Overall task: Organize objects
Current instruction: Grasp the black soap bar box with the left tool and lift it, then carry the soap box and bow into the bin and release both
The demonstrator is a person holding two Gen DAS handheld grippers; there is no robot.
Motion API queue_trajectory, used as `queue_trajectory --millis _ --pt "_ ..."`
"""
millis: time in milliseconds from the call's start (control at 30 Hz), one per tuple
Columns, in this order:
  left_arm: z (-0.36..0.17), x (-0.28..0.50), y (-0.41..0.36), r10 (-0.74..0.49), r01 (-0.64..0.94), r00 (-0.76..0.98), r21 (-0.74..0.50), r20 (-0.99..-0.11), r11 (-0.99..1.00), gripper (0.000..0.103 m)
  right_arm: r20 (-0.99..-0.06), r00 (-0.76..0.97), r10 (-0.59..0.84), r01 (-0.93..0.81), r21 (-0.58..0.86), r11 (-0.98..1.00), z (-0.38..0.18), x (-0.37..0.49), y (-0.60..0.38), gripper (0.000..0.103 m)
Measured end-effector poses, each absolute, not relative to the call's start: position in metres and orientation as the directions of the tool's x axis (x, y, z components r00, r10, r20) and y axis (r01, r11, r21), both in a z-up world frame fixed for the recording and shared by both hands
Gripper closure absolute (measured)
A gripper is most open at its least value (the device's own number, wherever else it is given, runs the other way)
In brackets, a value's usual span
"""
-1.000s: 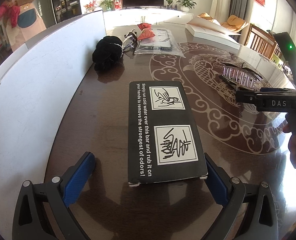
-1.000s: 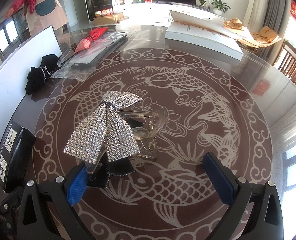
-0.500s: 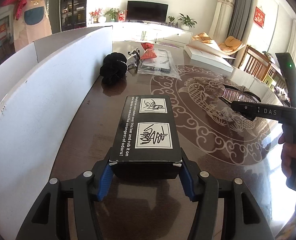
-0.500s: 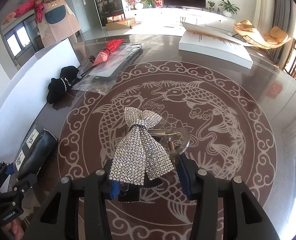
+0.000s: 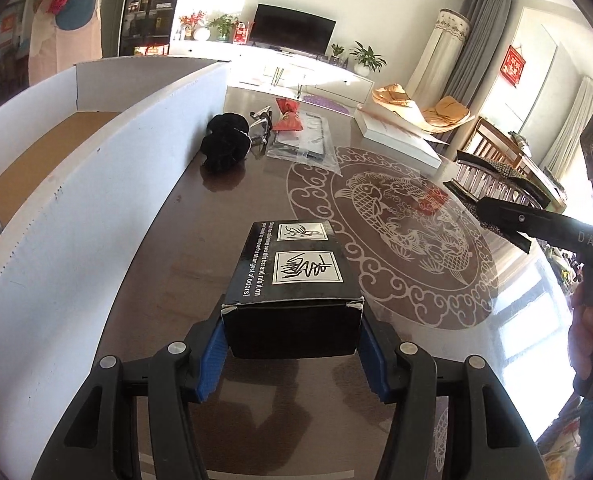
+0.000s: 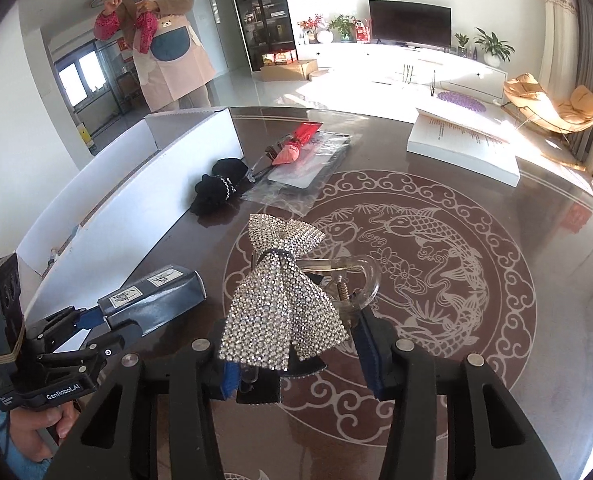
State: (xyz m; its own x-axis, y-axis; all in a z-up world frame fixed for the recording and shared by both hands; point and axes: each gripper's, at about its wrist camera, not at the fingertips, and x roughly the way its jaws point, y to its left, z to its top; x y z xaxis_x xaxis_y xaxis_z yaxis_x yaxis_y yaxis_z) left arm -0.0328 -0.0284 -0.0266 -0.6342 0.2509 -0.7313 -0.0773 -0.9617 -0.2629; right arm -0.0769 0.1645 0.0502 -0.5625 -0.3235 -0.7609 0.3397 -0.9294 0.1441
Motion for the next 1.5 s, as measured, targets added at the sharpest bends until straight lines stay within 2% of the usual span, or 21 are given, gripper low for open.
queue_trajectory --millis 100,167,267,300,333,367,500,633,767,900,1033,1100,1133,1167,1233,1267,1333,1367,1433,1500 --pt "-0.042 -0.041 -0.026 0.226 -0.045 -0.567 -0.245 -0.792 -0.969 0.043 -0.757 -0.560 -0.335 0.363 0.139 -0.921 0.053 -0.067 0.157 0.055" --pt "-0.052 -0.047 -0.024 0.204 -0.023 -0.529 -0.226 -0.824 -0.974 0.030 -0.758 -0.552 -0.347 0.367 0.153 -0.917 0.052 -0.061 0.157 0.055" --pt "-0.054 -0.054 -0.020 0.166 -0.021 -0.531 -0.183 -0.831 -0.983 0.021 -0.757 -0.547 -0.357 0.375 0.159 -0.913 0.052 -0.052 0.158 0.055" --pt "-0.055 -0.056 -0.018 0.153 -0.024 -0.538 -0.167 -0.829 -0.986 0.021 -0.757 -0.547 -0.358 0.376 0.159 -0.913 0.052 -0.049 0.158 0.055" --pt "-0.056 -0.058 -0.019 0.144 -0.019 -0.546 -0.159 -0.825 -0.987 0.028 -0.757 -0.546 -0.359 0.377 0.161 -0.912 0.052 -0.047 0.158 0.055" --pt "-0.054 -0.057 -0.020 0.160 -0.025 -0.561 -0.177 -0.812 -0.984 0.043 -0.758 -0.544 -0.360 0.378 0.162 -0.912 0.053 -0.045 0.158 0.055" --pt "-0.036 -0.048 -0.027 0.153 -0.008 -0.622 -0.190 -0.768 -0.982 0.046 -0.749 -0.548 -0.373 0.391 0.165 -0.906 0.062 -0.044 0.150 0.055" --pt "0.021 -0.028 -0.056 0.235 -0.003 -0.697 -0.325 -0.678 -0.946 0.046 -0.710 -0.567 -0.417 0.441 0.167 -0.882 0.091 -0.051 0.121 0.055" --pt "0.077 -0.010 -0.111 0.135 0.061 -0.777 -0.288 -0.614 -0.956 0.045 -0.667 -0.552 -0.501 0.535 0.178 -0.826 0.122 -0.066 0.059 0.055" --pt "0.072 -0.003 -0.193 -0.035 0.268 -0.748 -0.254 -0.663 -0.929 0.045 -0.660 -0.479 -0.579 0.629 0.203 -0.751 0.126 -0.083 -0.029 0.055" --pt "0.033 -0.006 -0.255 -0.166 0.474 -0.582 -0.165 -0.796 -0.865 0.043 -0.722 -0.396 -0.568 0.661 0.206 -0.722 0.093 -0.102 -0.118 0.055" --pt "0.022 -0.005 -0.272 -0.189 0.534 -0.523 -0.147 -0.831 -0.833 0.034 -0.779 -0.347 -0.522 0.642 0.208 -0.738 0.067 -0.114 -0.149 0.049" --pt "0.020 -0.003 -0.278 -0.180 0.543 -0.518 -0.159 -0.836 -0.824 0.023 -0.801 -0.327 -0.502 0.628 0.213 -0.749 0.055 -0.120 -0.157 0.041" --pt "0.020 -0.001 -0.282 -0.172 0.548 -0.522 -0.174 -0.835 -0.818 0.014 -0.809 -0.321 -0.493 0.612 0.220 -0.760 0.048 -0.124 -0.160 0.039" --pt "0.024 0.005 -0.285 -0.181 0.550 -0.547 -0.188 -0.818 -0.814 0.013 -0.791 -0.332 -0.514 0.583 0.256 -0.771 0.045 -0.125 -0.152 0.037" --pt "0.028 0.007 -0.284 -0.195 0.551 -0.558 -0.185 -0.807 -0.814 0.013 -0.773 -0.344 -0.533 0.574 0.276 -0.771 0.047 -0.123 -0.143 0.030" --pt "0.035 0.013 -0.282 -0.224 0.552 -0.583 -0.178 -0.781 -0.815 0.013 -0.729 -0.396 -0.559 0.572 0.280 -0.771 0.056 -0.115 -0.118 0.022" --pt "0.038 0.014 -0.279 -0.231 0.548 -0.599 -0.182 -0.767 -0.816 0.013 -0.714 -0.443 -0.542 0.568 0.245 -0.786 0.061 -0.110 -0.104 0.013" --pt "0.046 0.016 -0.268 -0.219 0.525 -0.642 -0.213 -0.735 -0.824 0.013 -0.676 -0.535 -0.506 0.560 0.165 -0.812 0.065 -0.096 -0.069 0.004" --pt "0.054 0.015 -0.250 -0.181 0.475 -0.692 -0.252 -0.698 -0.843 0.013 -0.664 -0.608 -0.435 0.527 0.073 -0.847 0.059 -0.085 -0.029 0.000"
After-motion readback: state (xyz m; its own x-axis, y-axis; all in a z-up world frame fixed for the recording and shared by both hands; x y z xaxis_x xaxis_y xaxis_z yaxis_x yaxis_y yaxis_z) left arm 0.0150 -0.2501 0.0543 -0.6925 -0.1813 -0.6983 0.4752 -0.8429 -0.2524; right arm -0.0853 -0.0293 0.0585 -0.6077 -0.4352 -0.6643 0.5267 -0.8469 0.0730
